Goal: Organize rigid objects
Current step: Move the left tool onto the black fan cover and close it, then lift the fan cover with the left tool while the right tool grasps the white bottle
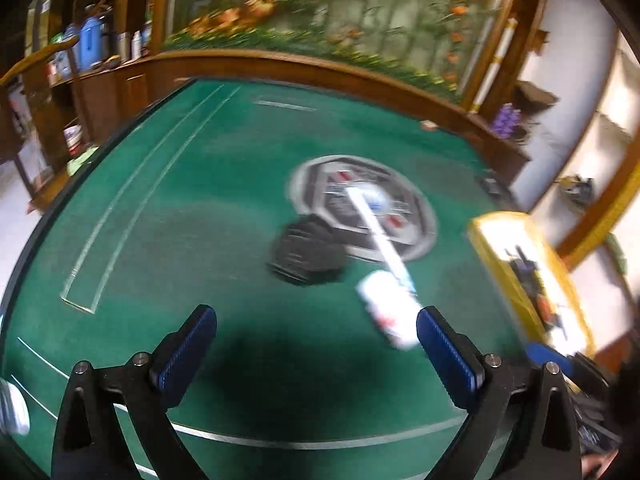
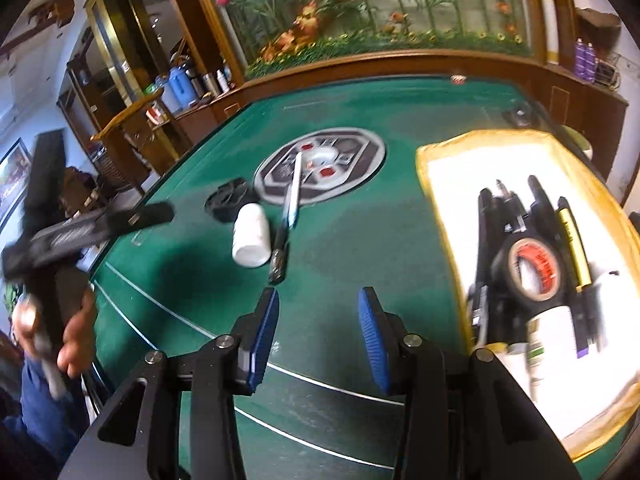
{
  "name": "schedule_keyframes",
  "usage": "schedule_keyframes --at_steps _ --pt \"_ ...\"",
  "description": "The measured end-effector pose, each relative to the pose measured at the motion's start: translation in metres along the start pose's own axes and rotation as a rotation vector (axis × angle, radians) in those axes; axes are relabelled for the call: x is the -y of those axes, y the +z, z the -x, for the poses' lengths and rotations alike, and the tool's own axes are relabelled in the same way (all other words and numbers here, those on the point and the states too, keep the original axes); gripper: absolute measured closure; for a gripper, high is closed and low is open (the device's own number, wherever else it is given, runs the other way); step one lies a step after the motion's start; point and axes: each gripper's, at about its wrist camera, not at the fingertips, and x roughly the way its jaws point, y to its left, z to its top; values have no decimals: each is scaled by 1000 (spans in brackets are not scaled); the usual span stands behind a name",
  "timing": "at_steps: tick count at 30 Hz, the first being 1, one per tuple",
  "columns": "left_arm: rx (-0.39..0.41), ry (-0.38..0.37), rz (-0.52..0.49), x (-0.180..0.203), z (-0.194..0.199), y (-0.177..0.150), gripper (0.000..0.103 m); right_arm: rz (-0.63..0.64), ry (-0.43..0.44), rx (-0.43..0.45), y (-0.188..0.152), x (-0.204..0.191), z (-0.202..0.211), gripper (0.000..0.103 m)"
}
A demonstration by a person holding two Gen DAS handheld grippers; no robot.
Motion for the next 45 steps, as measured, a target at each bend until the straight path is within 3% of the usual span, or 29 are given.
schedule_keyframes --at_steps 4,6,9,14,18,20,22,26,29,31,32,33,34,39,45 --pt "-55 49 -26 -3 -32 14 2 6 4 0 -4 -1 0 63" --pt "-56 125 -34 -1 -47 23 2 1 2 3 -4 1 2 63" --pt "-81 107 -63 6 -63 32 2 -9 -3 7 -5 6 4 63" --pt "-90 195 -100 16 -85 40 2 -26 0 3 -6 12 4 63" --pt "-95 130 -72 6 -87 39 7 -6 7 -3 -6 7 3 63" --pt "-101 73 -59 4 -83 37 22 1 10 -9 -4 4 0 63" --pt "-90 60 -68 7 -76 32 27 13 21 -17 1 -1 -5 63" --pt "-70 88 -93 14 -77 32 25 25 47 -28 11 -10 -16 63" --pt "-101 76 -71 11 -84 34 10 30 50 -22 18 -18 -21 63" --pt "-123 83 -53 7 -93 32 10 35 52 -19 20 -21 -24 63" --pt "-148 102 -50 5 -100 31 13 39 52 -22 20 -23 -26 63" --pt "-121 115 -64 7 -97 30 18 43 51 -29 21 -25 -29 63" --pt "-120 117 -77 9 -96 30 29 46 48 -33 21 -26 -31 63" --pt "-91 147 -66 1 -87 27 29 85 53 -50 26 -39 -47 63" --pt "-20 118 11 -17 -66 33 29 182 50 -56 39 -65 -70 63"
